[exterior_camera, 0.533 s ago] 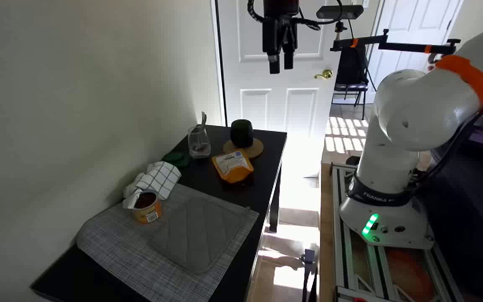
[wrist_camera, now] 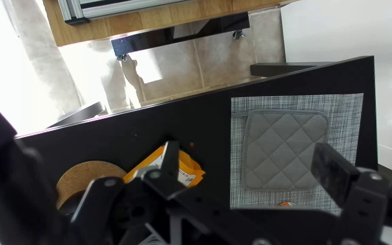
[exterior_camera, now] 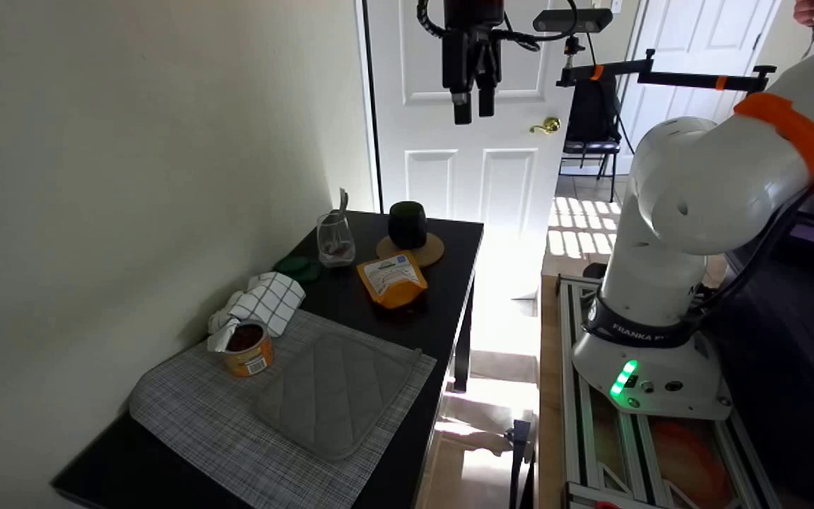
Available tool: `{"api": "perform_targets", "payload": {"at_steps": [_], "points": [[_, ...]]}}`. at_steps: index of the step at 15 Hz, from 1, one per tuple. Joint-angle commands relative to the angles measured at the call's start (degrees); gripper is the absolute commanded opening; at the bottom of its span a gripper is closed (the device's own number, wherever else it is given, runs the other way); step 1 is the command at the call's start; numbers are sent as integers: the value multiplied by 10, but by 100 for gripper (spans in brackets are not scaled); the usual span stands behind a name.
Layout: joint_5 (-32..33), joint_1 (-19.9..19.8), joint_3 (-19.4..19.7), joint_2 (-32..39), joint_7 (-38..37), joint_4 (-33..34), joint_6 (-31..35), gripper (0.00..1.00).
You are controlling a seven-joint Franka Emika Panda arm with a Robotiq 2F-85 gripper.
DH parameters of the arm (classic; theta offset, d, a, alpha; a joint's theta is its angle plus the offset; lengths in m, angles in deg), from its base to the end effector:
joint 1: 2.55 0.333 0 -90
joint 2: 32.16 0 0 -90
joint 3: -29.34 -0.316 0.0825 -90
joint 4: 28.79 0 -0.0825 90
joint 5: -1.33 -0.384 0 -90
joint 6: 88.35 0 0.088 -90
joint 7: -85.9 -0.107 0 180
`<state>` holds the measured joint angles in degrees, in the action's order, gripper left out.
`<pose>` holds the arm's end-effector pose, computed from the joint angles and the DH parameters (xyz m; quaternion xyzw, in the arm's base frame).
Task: Make the dried mango package stand upright
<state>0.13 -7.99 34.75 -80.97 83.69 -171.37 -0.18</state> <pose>0.2773 -0.0568 0.5442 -0.9931 0.0959 0.0471 0.0488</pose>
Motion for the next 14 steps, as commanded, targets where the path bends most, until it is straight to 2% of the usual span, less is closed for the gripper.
{"api": "perform_targets", "payload": {"at_steps": [1,5,6,8,12,14], "points": [[-1,-3,-2,1,2,1,-1,100],[-1,-3,-2,1,2,1,-1,100],[3,1,3,21,16,4,15,100],[7,20,36,82,90,34,-5,100],[8,36,91,188,237,73,33,100],[-5,43,114,250,307,109,20,100]]}}
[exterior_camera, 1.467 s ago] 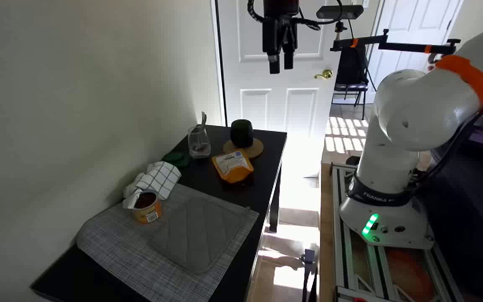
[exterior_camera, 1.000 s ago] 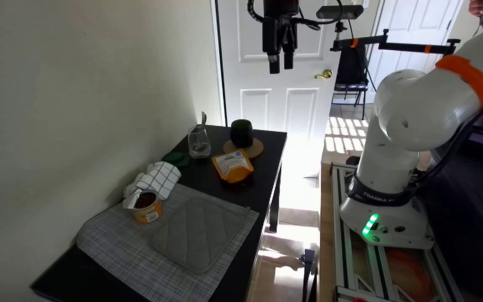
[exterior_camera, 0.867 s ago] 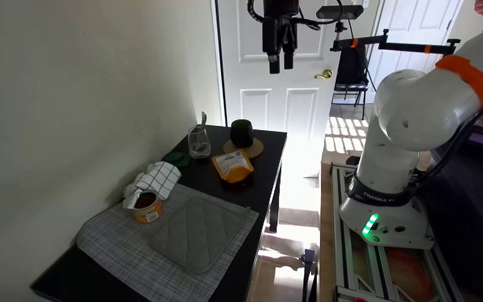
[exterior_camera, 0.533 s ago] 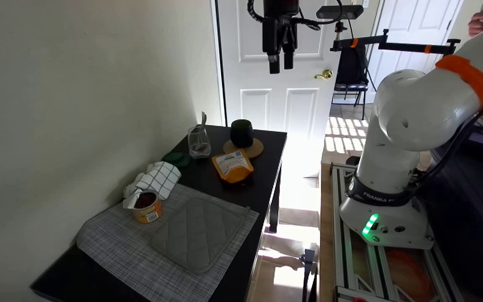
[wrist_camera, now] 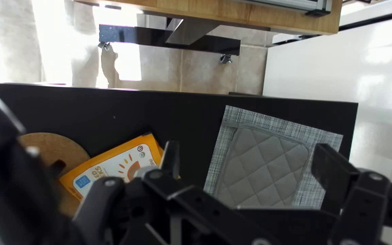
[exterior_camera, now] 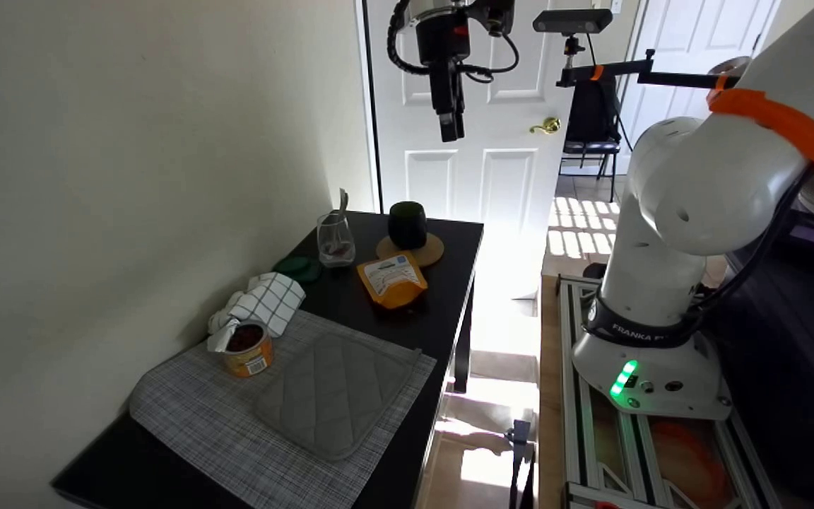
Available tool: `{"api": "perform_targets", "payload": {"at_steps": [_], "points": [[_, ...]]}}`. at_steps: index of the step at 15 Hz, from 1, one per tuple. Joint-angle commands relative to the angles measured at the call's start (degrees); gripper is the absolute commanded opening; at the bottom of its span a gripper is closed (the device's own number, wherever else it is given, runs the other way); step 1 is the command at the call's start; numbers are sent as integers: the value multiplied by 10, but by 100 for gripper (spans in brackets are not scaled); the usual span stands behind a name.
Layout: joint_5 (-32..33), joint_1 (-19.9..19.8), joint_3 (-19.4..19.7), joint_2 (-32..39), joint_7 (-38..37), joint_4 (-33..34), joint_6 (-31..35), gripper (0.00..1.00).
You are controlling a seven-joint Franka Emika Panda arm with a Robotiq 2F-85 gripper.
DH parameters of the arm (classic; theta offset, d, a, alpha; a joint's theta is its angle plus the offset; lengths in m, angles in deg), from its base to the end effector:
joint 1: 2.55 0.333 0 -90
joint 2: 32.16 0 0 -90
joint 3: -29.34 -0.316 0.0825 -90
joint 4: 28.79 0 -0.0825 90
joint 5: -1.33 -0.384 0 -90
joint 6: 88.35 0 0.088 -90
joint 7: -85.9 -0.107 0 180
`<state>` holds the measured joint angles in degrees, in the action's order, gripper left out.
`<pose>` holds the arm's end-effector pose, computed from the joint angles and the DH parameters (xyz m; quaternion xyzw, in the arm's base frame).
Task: Make the dried mango package stand upright
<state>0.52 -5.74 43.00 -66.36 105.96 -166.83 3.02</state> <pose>0.3319 -0.1077 0.4996 -0.9892 -0.0542 0.0881 0.1040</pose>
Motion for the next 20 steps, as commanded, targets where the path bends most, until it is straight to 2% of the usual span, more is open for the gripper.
{"api": "perform_targets", "payload": {"at_steps": [1,2,4,7,8,11,15,17,18,20], "points": [[-20,21,36,136,104,83,-32,100],[-8,-1,15,64,66,31,-3,100],[-13,0,19,118,95,60,-8,100],[-14,2,17,144,101,77,-14,100],[-20,3,16,161,98,77,15,100],[-24,15,26,227,203,99,39,100],[-55,-3,16,354,267,147,75,100],[-90,-17,5,411,295,185,48,100],[-60,-22,-6,348,265,135,74,100],[-63,-31,-16,379,269,149,74,100]]}}
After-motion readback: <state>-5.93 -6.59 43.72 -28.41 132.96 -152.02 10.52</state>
